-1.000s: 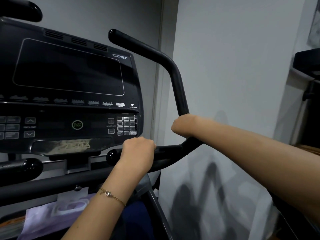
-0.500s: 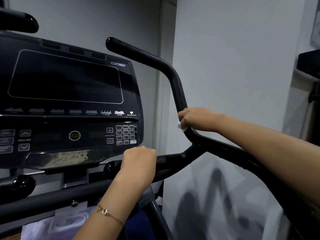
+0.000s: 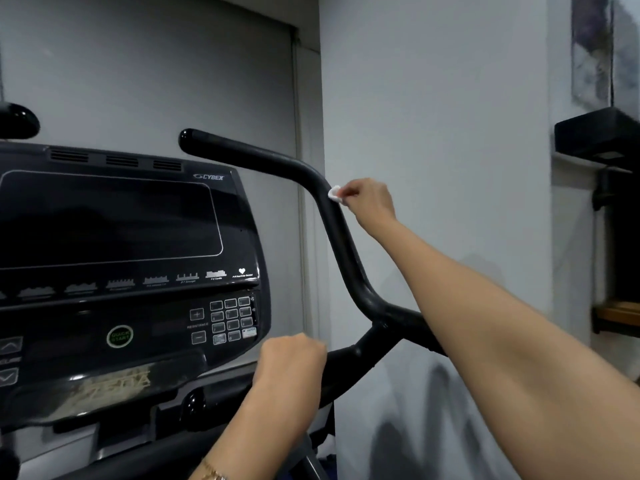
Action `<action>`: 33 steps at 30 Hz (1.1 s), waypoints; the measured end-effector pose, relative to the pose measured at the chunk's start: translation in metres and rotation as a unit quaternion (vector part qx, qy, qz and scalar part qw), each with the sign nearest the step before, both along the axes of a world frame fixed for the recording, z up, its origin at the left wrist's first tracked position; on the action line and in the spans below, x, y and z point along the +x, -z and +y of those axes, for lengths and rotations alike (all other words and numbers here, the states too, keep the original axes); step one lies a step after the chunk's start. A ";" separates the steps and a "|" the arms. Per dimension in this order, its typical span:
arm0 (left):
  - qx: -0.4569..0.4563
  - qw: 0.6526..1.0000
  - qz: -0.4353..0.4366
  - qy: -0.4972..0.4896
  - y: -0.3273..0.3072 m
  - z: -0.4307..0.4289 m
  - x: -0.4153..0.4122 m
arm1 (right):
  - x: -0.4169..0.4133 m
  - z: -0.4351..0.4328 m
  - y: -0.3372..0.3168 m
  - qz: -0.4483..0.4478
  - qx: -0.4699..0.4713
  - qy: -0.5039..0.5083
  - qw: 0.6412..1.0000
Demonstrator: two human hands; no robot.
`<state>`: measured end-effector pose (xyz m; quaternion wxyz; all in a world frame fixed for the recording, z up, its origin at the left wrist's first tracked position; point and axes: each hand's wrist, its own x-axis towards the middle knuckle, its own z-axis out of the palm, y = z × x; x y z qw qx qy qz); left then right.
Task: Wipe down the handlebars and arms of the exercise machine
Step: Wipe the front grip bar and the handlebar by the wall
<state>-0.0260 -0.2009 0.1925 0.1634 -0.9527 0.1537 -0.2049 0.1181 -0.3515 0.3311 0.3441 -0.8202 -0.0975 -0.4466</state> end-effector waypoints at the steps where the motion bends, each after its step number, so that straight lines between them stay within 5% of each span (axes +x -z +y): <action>1: -0.002 1.000 0.000 0.002 0.000 0.000 0.000 | -0.001 0.001 0.000 0.010 -0.006 0.006 1.000; 9: 0.023 1.000 0.019 0.001 0.000 -0.003 0.000 | -0.039 -0.001 0.048 0.217 0.089 0.074 0.969; 14: 0.011 0.999 0.025 0.021 0.000 0.002 -0.001 | -0.031 0.024 0.036 0.073 0.168 0.006 0.983; 23: 0.002 1.000 0.020 0.020 0.006 0.014 0.006 | -0.007 0.054 0.002 -0.032 -0.021 0.037 0.999; 27: 0.001 1.000 0.013 0.019 0.008 0.015 0.003 | -0.023 0.043 0.038 -0.036 0.085 0.039 0.995; 33: 0.009 0.999 0.012 0.032 0.009 0.012 0.004 | -0.060 0.007 0.099 0.209 0.011 0.226 0.951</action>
